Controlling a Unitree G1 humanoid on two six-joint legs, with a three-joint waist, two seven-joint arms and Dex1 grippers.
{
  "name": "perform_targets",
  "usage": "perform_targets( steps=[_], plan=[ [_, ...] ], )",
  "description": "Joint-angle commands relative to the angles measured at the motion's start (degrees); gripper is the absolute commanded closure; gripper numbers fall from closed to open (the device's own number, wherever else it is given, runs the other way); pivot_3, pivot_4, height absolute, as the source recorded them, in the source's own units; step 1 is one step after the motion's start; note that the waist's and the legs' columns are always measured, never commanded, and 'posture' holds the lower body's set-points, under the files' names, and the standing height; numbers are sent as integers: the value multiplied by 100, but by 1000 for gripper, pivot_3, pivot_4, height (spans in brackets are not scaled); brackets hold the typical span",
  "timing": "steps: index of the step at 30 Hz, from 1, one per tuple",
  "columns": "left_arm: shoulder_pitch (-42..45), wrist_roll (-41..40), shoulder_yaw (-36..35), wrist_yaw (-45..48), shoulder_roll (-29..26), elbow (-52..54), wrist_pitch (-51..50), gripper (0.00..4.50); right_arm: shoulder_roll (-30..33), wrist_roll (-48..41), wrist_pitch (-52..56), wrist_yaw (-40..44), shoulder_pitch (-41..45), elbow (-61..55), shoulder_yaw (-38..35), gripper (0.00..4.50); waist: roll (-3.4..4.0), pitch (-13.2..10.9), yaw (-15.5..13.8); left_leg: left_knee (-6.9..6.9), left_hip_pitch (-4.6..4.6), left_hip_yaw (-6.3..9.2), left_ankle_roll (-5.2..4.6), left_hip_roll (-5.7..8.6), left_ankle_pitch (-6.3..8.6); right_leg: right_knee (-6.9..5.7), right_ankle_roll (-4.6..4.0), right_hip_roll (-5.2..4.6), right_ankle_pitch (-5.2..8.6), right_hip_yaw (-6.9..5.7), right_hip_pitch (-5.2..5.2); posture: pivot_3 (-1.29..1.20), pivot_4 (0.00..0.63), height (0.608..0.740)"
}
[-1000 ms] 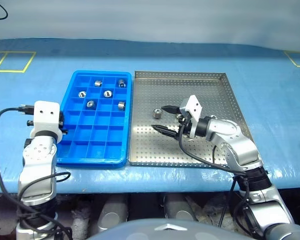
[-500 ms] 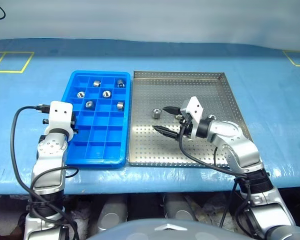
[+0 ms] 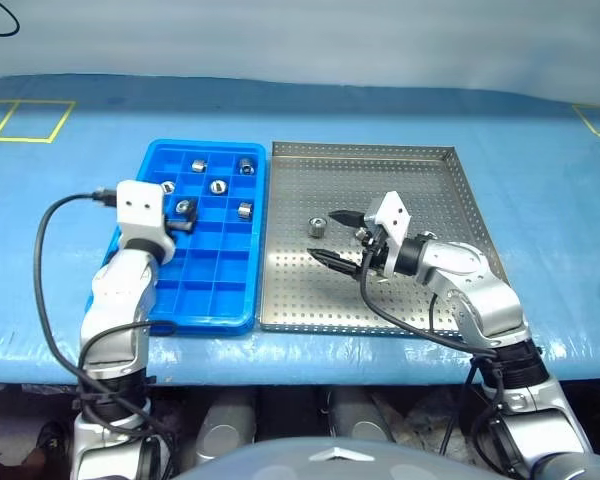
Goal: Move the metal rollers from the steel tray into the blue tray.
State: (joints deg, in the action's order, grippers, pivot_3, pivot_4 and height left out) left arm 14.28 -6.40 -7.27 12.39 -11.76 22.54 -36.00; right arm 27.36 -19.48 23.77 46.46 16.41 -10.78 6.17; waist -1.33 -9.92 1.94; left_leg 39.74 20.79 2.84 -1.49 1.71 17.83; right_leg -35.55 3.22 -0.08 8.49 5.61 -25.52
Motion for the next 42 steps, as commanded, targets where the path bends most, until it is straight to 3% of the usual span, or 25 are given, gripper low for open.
perform_targets(
  steps=[1, 9, 16, 25, 28, 32, 36, 40, 42],
  plan=[
    [368, -476, 649, 761, 64, -40, 223, 211, 157, -57, -60, -135, -140, -427, -355, 0, 1, 1, 43, 0, 1, 0, -2, 3, 1, 2, 0, -1, 0, 0, 0, -116, 150, 740],
    [1226, -11, 1730, 1196, -145, -1736, 187, 211, 249, -123, 47, -491, -735, -975, -701, 0, 7, 4, 469, 1, -8, -15, -5, -8, 2, 2, 13, 51, 7, 15, 7, -223, 150, 740],
    [1581, 259, 2029, 1148, -98, -2520, 30, 211, 223, -155, 72, -646, -912, -1159, -737, 0, 7, 4, 836, 12, -13, -33, -7, -12, 2, -6, 41, 59, 15, 40, 6, -244, 150, 740],
    [1794, 516, 2232, 1033, -8, -3028, -667, 211, 197, -160, 58, -680, -746, -1064, -602, 0, 7, 4, 973, 14, -18, -42, -7, -13, 2, -15, 43, 61, 15, 50, 4, -217, 150, 740],
    [1844, 520, 2222, 998, 29, -3090, -899, 746, 192, -155, 48, -677, -695, -1039, -574, 0, 7, 4, 969, 14, -19, -43, -7, -13, 2, -16, 44, 61, 15, 51, 4, -214, 150, 740],
    [1886, 560, 2245, 1021, 66, -3136, -945, 2037, 191, -153, 38, -675, -688, -1036, -561, 0, 7, 4, 964, 14, -19, -43, -7, -12, 3, -16, 44, 61, 15, 51, 4, -214, 150, 740],
    [1876, 565, 2230, 1046, 96, -3123, -893, 2037, 179, -151, 38, -694, -701, -1053, -547, 0, 7, 4, 961, 14, -19, -43, -7, -13, 3, -17, 44, 60, 15, 53, 3, -216, 150, 740],
    [1844, 593, 2224, 1022, 91, -3089, -854, 2856, 173, -154, 41, -706, -724, -1074, -546, 0, 7, 4, 961, 14, -20, -45, -7, -12, 3, -17, 45, 60, 15, 54, 3, -216, 150, 740],
    [1820, 612, 2233, 1026, 77, -3038, -830, 2855, 172, -154, 44, -706, -732, -1082, -547, 0, 7, 4, 960, 14, -20, -46, -7, -12, 3, -17, 45, 60, 15, 54, 3, -215, 150, 740]
  ],
)
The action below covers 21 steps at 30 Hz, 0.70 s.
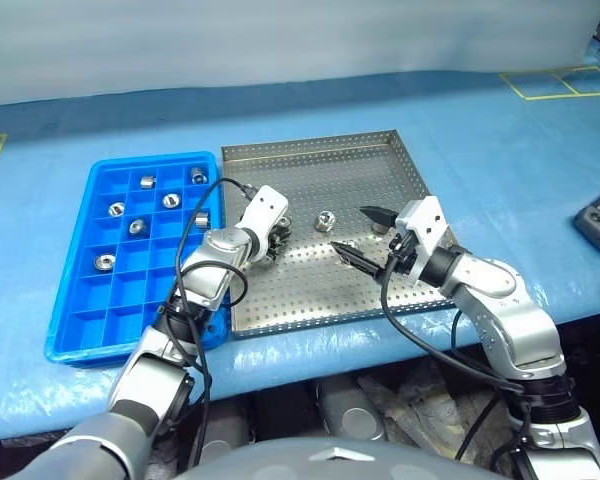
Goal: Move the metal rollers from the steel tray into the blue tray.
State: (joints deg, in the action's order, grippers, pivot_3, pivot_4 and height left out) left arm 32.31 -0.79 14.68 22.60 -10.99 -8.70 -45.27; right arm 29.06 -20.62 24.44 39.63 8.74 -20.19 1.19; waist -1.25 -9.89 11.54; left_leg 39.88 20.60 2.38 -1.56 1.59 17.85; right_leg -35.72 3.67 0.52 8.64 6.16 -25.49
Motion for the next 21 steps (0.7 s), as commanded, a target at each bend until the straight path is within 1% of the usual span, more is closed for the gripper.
perform_targets(
  steps=[1, 6, 9, 12, 15, 17, 20, 21],
  plan=[
    [1, 54, 26, 4, -1, 122, 133, 2855, 2, -40, -21, -23, 34, -142, -49, 0, 0, 0, 1, 0, 0, 0, 0, 0, 0, 0, 0, 0, 0, 0, 0, -215, 150, 740],
    [-87, 66, -84, -60, -40, 370, 189, 2855, 8, -55, -13, 37, 77, -114, -3, 0, 0, 0, 0, 0, 0, -1, 0, 0, 0, -1, 0, 0, 0, 1, -2, -200, 150, 740],
    [-248, -18, -228, -37, -129, 868, 129, 2855, 33, -120, 19, 190, 126, -92, 81, 0, 0, 0, 0, 0, 1, -2, 0, -2, 0, -2, 0, 1, 0, 3, -4, -189, 150, 740],
    [-518, -245, -560, 59, -316, 1805, -242, 2855, 83, -249, 98, 536, 195, -48, 271, 0, 0, -1, 0, 0, 3, -3, 0, -2, 0, -3, 0, 0, 0, 5, -8, -171, 150, 740],
    [-765, -386, -938, 79, -715, 2839, -951, 2855, 70, -514, 214, 1029, 269, 39, 512, 0, -1, -1, -17, 0, 3, -2, 0, -5, 0, -7, 0, 1, 0, 4, -9, -144, 150, 740],
    [-935, -569, -1288, 127, -958, 3413, -1325, 2855, 50, -681, 282, 1297, 334, 99, 620, 0, 0, -2, -33, 0, 0, -1, 0, -6, 0, -8, 0, 3, 0, 3, -8, -134, 150, 740],
    [-1336, -932, -2048, 273, -1323, 4447, -1982, 2855, 53, -649, 309, 1627, 514, 225, 958, 0, -1, -3, -69, 0, -2, -2, 0, -6, 0, -8, 0, 2, 0, 3, -8, -89, 150, 740],
    [-1418, -1024, -2199, 279, -1388, 4670, -2136, 2855, 47, -630, 302, 1677, 552, 259, 1006, 0, -2, -3, -108, 0, -2, -1, 0, -6, 0, -7, 0, 2, 0, 2, -8, -77, 150, 740]
  ],
)
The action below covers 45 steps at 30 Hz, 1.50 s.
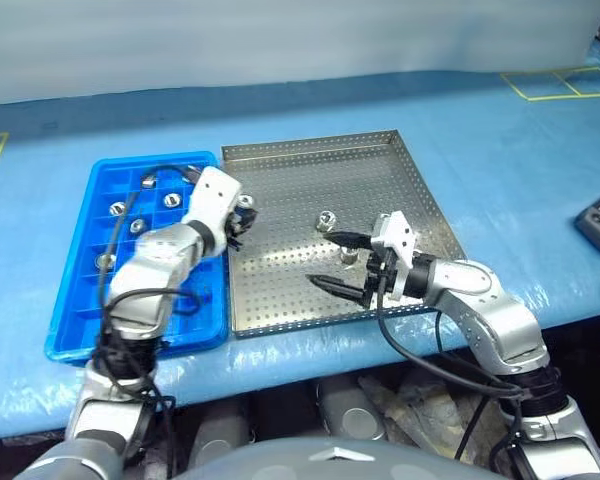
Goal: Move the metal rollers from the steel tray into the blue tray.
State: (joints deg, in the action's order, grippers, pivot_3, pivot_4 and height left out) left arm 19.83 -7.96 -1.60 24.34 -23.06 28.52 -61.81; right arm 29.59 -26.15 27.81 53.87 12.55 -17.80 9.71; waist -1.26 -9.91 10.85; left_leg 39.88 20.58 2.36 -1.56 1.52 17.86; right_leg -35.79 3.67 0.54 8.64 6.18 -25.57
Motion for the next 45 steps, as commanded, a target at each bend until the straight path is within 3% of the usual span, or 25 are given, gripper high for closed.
perform_targets(
  steps=[1, 5, 9, 17, 30, 45],
  plan=[
    [-316, -379, -817, 112, -255, 1228, -658, 2855, -44, -49, -56, 281, 240, 87, 193, 0, -2, -1, -96, 0, 0, 3, 0, 0, 0, 1, 0, -1, 0, -3, 0, -64, 150, 740],
    [-953, -445, -1550, 16, -480, 2087, -1162, 2855, -197, 86, -161, 294, 463, 328, 328, 0, -3, -2, -290, 0, 1, 11, 2, 1, 0, 3, -4, -4, 1, -10, 0, -10, 150, 740],
    [-1729, -414, -2137, -192, -210, 2838, -1588, 2855, -452, 218, -273, 128, 638, 502, 387, 0, -4, -2, -549, 0, 2, 24, 5, 1, -1, 3, -10, -10, 4, -23, 2, 47, 150, 740],
    [-2492, -310, -2352, -577, 211, 3086, -1640, 2855, -748, 174, -284, 127, 798, 389, 420, 0, -6, 0, -966, 0, 4, 57, 24, 4, -10, 1, -26, -14, 12, -60, 13, 90, 150, 740],
    [-2993, -235, -2255, -930, 137, 2667, -1287, 2855, -1043, 163, -209, 341, 766, -2, 1129, 0, -6, -1, -966, -7, 3, 77, 39, -3, -14, -5, -49, -10, 27, -82, 12, 72, 150, 740],
    [-3404, -241, -2516, -998, 50, 2737, -1212, 2855, -1108, 212, -259, 403, 859, 83, 1236, 0, -6, -1, -964, -18, 4, 93, 46, -3, -16, -5, -71, -12, 41, -101, 13, 86, 150, 740]
  ],
)
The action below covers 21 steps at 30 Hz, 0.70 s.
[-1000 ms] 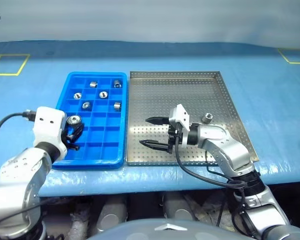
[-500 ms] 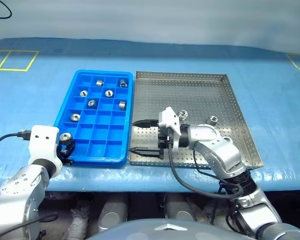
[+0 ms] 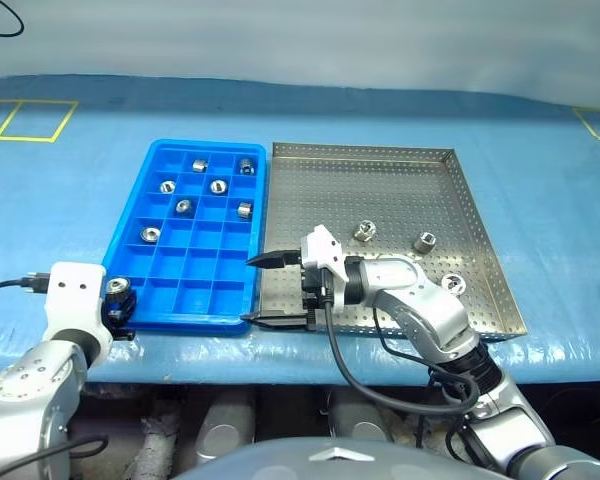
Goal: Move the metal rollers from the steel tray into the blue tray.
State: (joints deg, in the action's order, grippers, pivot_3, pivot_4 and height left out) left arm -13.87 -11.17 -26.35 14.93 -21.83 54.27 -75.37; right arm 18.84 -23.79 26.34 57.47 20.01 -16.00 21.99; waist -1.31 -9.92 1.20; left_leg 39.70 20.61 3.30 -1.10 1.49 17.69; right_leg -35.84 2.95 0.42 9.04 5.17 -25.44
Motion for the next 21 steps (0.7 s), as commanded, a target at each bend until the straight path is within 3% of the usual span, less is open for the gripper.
perform_targets(
  steps=[1, 5, 11, 21],
  plan=[
    [-43, 99, -26, -82, -73, 150, 170, 2855, -35, -18, -115, 46, 116, -94, 11, 0, 0, 0, 2, 0, 0, 0, 0, 0, 0, 0, 0, 0, 0, 0, 0, 86, 150, 740],
    [-64, 132, 46, -123, -175, 65, 281, 2855, -46, 0, -124, 53, 126, -89, 12, 0, 0, 0, -5, -5, 0, 5, 2, 0, 0, 0, 0, -1, 0, -6, 0, 86, 150, 740],
    [105, 140, 36, -207, -75, 35, 377, 860, -54, 33, -127, 8, 115, -102, -16, 0, 1, 0, -3, -9, 1, 21, 10, -1, -1, 0, -6, -2, 4, -26, 2, 76, 150, 740],
    [907, -428, 217, 232, 289, -8, 1048, 860, 69, 54, -132, -251, 32, -225, -298, 0, 0, 0, 4, -11, 8, 48, 26, 1, -6, 1, -10, -7, 5, -56, 8, 4, 150, 740]
  ],
)
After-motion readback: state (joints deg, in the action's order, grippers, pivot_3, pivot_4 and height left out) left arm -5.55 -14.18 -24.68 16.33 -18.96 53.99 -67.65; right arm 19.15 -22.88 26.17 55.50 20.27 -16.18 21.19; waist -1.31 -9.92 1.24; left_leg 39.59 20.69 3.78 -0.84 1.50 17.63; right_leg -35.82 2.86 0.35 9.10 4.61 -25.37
